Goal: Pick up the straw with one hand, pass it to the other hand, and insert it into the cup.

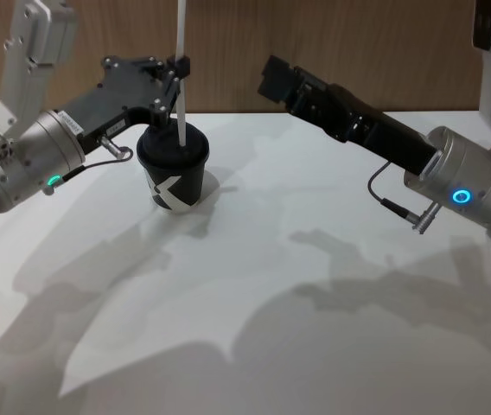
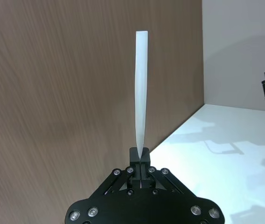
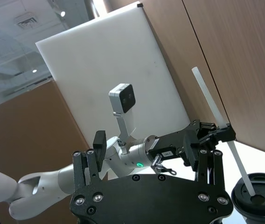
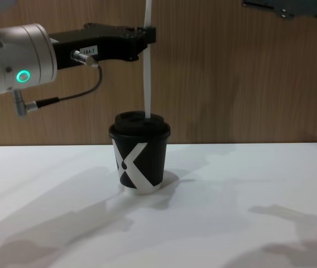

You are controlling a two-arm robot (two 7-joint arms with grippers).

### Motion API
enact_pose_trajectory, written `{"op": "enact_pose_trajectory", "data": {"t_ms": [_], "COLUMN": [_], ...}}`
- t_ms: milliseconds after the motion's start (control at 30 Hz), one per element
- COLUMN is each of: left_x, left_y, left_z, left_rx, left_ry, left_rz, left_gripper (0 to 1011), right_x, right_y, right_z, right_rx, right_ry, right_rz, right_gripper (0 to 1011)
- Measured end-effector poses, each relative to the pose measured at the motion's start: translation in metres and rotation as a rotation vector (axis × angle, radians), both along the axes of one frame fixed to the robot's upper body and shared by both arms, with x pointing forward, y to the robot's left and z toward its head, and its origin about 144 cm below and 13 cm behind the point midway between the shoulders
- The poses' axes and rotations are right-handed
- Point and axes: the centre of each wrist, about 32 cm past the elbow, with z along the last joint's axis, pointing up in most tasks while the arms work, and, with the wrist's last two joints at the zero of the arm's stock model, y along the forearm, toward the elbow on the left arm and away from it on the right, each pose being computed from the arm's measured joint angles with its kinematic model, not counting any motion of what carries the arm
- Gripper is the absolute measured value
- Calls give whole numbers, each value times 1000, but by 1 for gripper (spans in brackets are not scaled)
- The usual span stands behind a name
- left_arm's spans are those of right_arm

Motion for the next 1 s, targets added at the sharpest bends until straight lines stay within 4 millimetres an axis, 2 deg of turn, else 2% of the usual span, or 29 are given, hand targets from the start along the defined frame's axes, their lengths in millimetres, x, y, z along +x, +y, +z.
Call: {"op": "enact_pose_trajectory", "data": {"t_ms": [1000], "left_x": [10], "left_y": [0], "left_z": [-9], "left_rx": [-24], "left_ry": [39], "left_rz": [-10], "left_gripper": [7], "right_x": [0], "right_y": [0], "right_z": [0], "right_rx": [0], "right_ry": [0], "right_rz": [0], "right_gripper": [1001]}}
